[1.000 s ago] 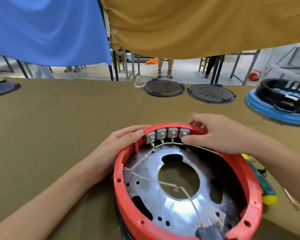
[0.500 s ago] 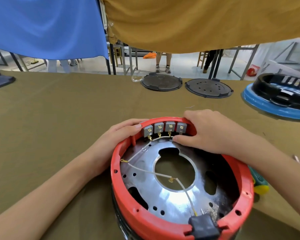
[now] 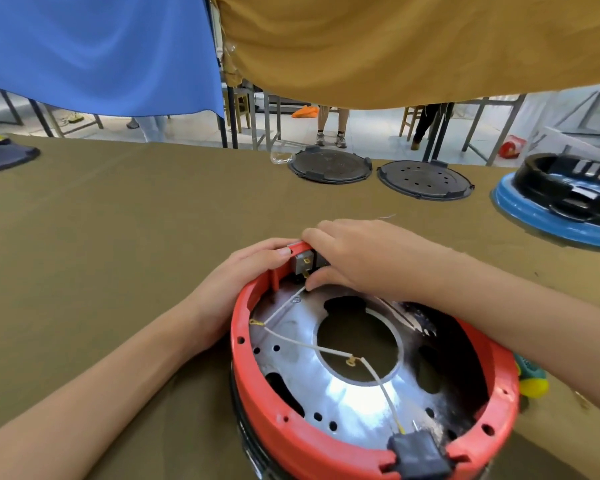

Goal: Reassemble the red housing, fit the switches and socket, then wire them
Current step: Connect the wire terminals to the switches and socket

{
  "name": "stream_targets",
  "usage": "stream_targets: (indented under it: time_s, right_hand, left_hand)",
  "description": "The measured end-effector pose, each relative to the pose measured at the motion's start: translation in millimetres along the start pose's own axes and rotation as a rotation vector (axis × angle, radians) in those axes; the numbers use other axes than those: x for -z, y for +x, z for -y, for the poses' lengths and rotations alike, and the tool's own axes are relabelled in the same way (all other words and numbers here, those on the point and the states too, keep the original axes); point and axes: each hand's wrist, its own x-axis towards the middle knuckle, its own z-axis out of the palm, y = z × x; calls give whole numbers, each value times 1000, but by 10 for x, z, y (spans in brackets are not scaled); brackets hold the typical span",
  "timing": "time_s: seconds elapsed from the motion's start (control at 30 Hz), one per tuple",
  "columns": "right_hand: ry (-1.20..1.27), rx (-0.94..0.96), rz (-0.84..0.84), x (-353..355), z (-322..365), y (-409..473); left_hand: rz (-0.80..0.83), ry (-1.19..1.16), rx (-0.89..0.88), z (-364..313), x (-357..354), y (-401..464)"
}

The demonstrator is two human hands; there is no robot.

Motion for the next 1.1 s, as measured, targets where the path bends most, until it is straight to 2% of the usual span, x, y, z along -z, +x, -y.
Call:
stream_targets:
  time_s: [0.5,0.6,0.73,0.8,1.1]
  right_hand:
    - [9,-23,8,-17,14,0]
    - [198,-94,43,39,-28,-35]
    - [474,-253,22,160,-233,-205]
    - [560,-281,45,156,-285,-232]
    - [648,-269,95,62,-264,-149]
  left_hand:
    - [-19,8,-9,0,-3,-12]
    - [-9,37,-7,-9,-38,-54]
    - [-137,198,-62,-76,-83,-106]
    - [-144,198,-69,-87,-113,-127]
    - [-132,265,-42,-124,-116,-140]
